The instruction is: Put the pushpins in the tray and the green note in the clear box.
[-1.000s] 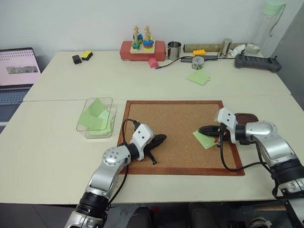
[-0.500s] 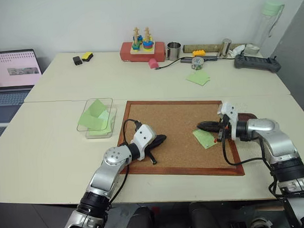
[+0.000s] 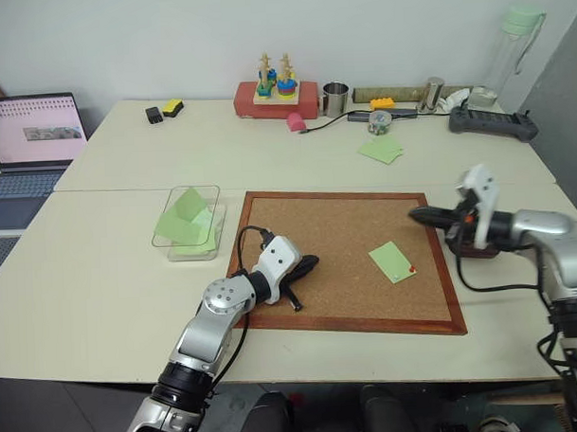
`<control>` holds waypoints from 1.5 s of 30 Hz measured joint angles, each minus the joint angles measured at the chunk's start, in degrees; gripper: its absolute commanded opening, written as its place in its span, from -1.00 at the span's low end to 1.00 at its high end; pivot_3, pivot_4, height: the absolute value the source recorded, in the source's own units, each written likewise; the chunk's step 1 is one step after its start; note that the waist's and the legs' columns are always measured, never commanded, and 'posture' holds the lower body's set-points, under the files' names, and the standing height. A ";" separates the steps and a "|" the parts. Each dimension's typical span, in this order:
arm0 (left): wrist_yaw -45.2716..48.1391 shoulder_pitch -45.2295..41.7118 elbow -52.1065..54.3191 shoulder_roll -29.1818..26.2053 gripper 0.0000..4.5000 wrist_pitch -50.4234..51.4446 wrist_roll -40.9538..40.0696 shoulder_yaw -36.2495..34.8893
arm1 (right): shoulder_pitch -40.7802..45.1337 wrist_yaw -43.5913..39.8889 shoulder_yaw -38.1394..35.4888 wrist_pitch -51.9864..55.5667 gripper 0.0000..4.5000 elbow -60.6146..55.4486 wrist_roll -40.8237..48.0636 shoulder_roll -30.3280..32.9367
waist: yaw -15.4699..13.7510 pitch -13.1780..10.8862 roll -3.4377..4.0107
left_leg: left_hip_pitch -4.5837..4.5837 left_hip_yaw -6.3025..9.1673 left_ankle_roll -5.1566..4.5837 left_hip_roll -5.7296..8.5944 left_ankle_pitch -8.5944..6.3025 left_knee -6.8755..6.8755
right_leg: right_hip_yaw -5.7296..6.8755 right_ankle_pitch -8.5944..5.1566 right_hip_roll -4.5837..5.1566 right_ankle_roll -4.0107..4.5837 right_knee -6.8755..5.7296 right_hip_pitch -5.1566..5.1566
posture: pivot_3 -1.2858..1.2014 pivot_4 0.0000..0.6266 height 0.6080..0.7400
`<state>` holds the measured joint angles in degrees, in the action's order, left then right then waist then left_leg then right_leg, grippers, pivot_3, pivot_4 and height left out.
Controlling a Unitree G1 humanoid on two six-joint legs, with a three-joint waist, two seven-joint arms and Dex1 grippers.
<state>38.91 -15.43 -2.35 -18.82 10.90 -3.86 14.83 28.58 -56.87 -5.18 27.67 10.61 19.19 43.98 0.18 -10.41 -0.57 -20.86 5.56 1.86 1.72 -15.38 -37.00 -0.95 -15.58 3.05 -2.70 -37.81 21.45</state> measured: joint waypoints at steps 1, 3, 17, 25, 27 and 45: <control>0.00 0.03 0.11 -0.05 -1.00 0.00 0.04 -0.04 | 0.06 1.10 -1.26 0.62 -0.99 2.07 -0.42 1.71 | 0.01 0.00 0.00 | 0.00 -0.01 0.00 -0.01 0.00 0.02 | 0.00 0.00 0.00 0.00 0.02 0.00 | 0.03 -0.52 1.00; -0.03 0.03 0.23 -0.30 -1.00 -0.06 0.07 -0.12 | 0.06 2.20 -2.46 1.25 -0.99 4.73 -1.38 3.36 | 0.02 0.04 0.07 | 0.00 -0.03 0.00 -0.02 0.00 0.03 | 0.01 0.00 0.00 0.00 0.02 0.00 | 0.03 -0.52 1.00; -0.06 0.07 0.09 -0.55 -1.00 -0.22 0.35 -0.03 | 0.10 5.54 -0.15 2.54 -0.24 14.39 -7.92 6.19 | 0.19 0.22 0.36 | 0.01 -0.25 -0.01 -0.02 0.00 0.02 | -0.03 -0.01 -0.02 -0.02 0.02 -0.01 | 0.03 -0.52 1.00; -0.05 0.12 0.16 -0.59 -1.00 -0.23 0.48 0.02 | -0.07 3.17 -0.38 3.09 0.45 12.62 -7.25 7.44 | 0.20 0.22 0.36 | 0.00 -0.23 -0.01 -0.02 0.00 0.02 | -0.01 -0.02 -0.02 -0.03 0.03 -0.01 | 0.03 -0.52 1.00; -0.05 0.12 0.16 -0.62 -1.00 -0.28 0.48 0.08 | -0.81 1.47 -0.59 3.58 0.45 10.46 -6.35 9.04 | 0.18 0.22 0.37 | -0.01 -0.21 -0.01 -0.02 0.00 0.03 | 0.00 -0.03 -0.02 -0.04 0.04 -0.01 | 0.03 -0.52 1.00; 0.52 -0.91 -0.74 -1.63 -1.00 -1.21 0.51 0.67 | -15.86 -6.46 3.57 -8.34 0.45 -14.92 -3.60 5.50 | 0.21 0.23 0.30 | 0.01 0.00 0.00 -0.06 0.00 0.03 | 0.00 -0.21 -0.04 -0.36 0.12 -0.05 | 0.03 -0.52 1.00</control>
<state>39.43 -16.34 -3.09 -20.45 9.69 -3.35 15.51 12.72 -63.33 -1.61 19.33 -4.31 15.59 49.49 0.39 -10.17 -0.26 -20.86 5.56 1.86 1.66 -15.38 -36.97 -0.94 -15.79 3.01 -3.06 -37.69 21.41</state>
